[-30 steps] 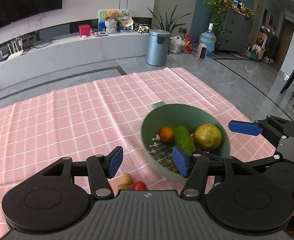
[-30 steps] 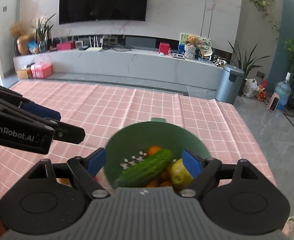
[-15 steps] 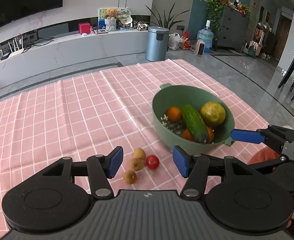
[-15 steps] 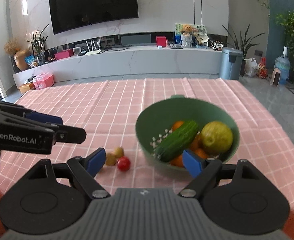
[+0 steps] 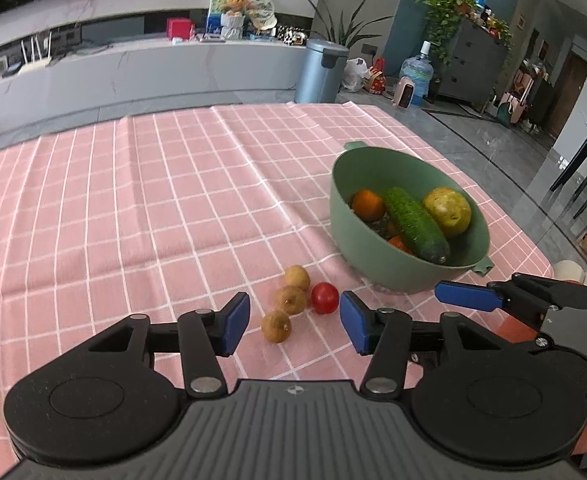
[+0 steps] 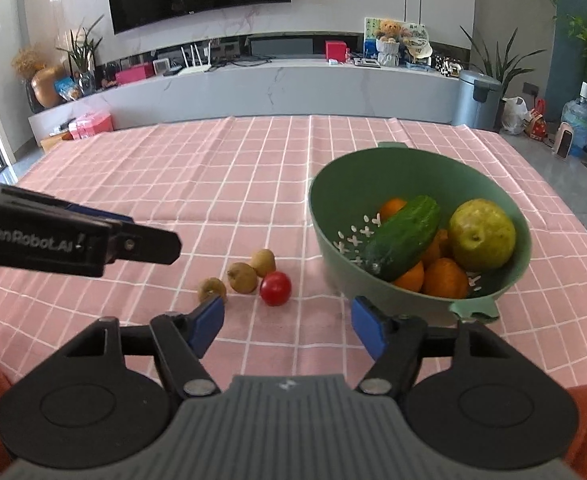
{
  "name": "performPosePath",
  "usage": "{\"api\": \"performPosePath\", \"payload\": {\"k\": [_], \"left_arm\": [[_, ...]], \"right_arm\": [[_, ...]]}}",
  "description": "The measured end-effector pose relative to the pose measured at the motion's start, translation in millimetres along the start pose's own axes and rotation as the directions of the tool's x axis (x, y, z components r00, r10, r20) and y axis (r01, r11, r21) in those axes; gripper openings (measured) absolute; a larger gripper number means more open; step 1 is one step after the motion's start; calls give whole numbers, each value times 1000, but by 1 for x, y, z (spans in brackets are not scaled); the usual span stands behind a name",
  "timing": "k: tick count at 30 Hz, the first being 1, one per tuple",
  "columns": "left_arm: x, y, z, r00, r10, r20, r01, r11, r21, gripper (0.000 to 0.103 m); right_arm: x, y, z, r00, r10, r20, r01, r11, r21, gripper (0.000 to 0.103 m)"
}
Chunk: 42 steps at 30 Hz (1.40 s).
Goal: Organize fruits
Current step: 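Move both open tools down toward the small brown fruits and red cherry tomato, then grasp a small brown fruit with the left tool while the right tool grasps the cherry tomato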
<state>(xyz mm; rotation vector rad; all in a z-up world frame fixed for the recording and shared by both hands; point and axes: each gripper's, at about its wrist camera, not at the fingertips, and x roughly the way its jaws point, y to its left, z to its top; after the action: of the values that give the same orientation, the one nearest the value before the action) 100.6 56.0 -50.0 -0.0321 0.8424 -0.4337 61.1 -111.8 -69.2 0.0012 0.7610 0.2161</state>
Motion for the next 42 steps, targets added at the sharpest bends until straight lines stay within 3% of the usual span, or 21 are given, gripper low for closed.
{"api": "performPosePath", "payload": {"k": [10, 15, 24, 35, 42], "left_arm": [[24, 15, -11, 998, -40, -55, 37, 998, -49, 44], [39, 18, -13, 996, -33, -81, 28, 998, -55, 42], [59, 25, -15, 994, -25, -103, 13, 994, -110, 39], [60, 25, -18, 993, -58, -103, 45, 992, -120, 24], [53, 27, -19, 997, 3, -78, -12, 993, -122, 24]], "right_arm": [[38, 1, -3, 998, -6, -65, 7, 1000, 15, 44], [51, 0, -2, 996, 12, -87, -9, 999, 41, 38], [66, 0, 0, 996, 22, -83, -18, 998, 52, 37], [71, -9, 2, 996, 72, -59, -63, 989, 136, 37], [77, -8, 4, 994, 100, -49, -92, 985, 145, 36]]}}
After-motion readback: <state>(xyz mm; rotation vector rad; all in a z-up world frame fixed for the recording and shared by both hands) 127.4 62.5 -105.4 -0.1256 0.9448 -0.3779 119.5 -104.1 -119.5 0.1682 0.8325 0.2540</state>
